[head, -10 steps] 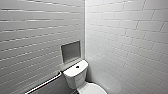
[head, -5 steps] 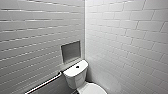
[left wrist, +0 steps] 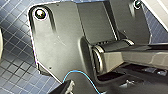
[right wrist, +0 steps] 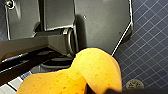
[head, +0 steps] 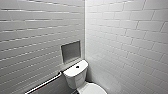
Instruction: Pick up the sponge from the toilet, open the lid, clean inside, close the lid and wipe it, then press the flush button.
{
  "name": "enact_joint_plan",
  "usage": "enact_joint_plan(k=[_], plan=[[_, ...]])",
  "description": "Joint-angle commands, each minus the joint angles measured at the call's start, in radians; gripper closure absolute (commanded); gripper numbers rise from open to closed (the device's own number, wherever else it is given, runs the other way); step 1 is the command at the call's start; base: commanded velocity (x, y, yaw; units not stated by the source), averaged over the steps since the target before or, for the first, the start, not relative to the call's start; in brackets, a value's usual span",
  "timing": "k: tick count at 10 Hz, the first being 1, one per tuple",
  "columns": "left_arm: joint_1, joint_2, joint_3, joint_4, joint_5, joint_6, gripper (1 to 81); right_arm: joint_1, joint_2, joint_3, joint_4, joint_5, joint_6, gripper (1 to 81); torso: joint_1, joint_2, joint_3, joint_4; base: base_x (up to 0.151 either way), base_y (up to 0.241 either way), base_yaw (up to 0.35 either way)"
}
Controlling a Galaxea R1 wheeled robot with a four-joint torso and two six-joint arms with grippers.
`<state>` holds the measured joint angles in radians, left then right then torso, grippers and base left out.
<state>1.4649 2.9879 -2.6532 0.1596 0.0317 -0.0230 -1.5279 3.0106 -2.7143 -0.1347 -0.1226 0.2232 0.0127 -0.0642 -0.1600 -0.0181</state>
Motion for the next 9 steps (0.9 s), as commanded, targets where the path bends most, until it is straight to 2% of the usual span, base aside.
enact_joint_plan(k=[1, 3, 5, 9], plan=[[-0.031, -0.038, 0.06, -0.005, 0.044, 0.008, 1.0, 0.021, -0.046, 0.063, 0.017, -0.043, -0.019, 81.1, 0.0, 0.0, 0.0, 0.0, 0.0, 0.0, 0.0], [-0.03, -0.102, 0.171, -0.006, 0.03, 0.006, 1.0, -0.013, -0.175, 0.314, 0.007, 0.078, -0.024, 81.1, 0.0, 0.0, 0.0, 0.0, 0.0, 0.0, 0.0], [-0.03, -0.119, 0.182, -0.009, 0.03, 0.005, 1.0, -0.007, -0.279, 0.514, -0.002, 0.103, -0.024, 81.1, 0.0, 0.0, 0.0, 0.0, 0.0, 0.0, 0.0], [-0.03, -0.124, 0.183, -0.009, 0.03, 0.005, 1.0, -0.012, -0.286, 0.539, -0.002, 0.104, -0.022, 81.1, 0.0, 0.0, 0.0, 0.0, 0.0, 0.0, 0.0]])
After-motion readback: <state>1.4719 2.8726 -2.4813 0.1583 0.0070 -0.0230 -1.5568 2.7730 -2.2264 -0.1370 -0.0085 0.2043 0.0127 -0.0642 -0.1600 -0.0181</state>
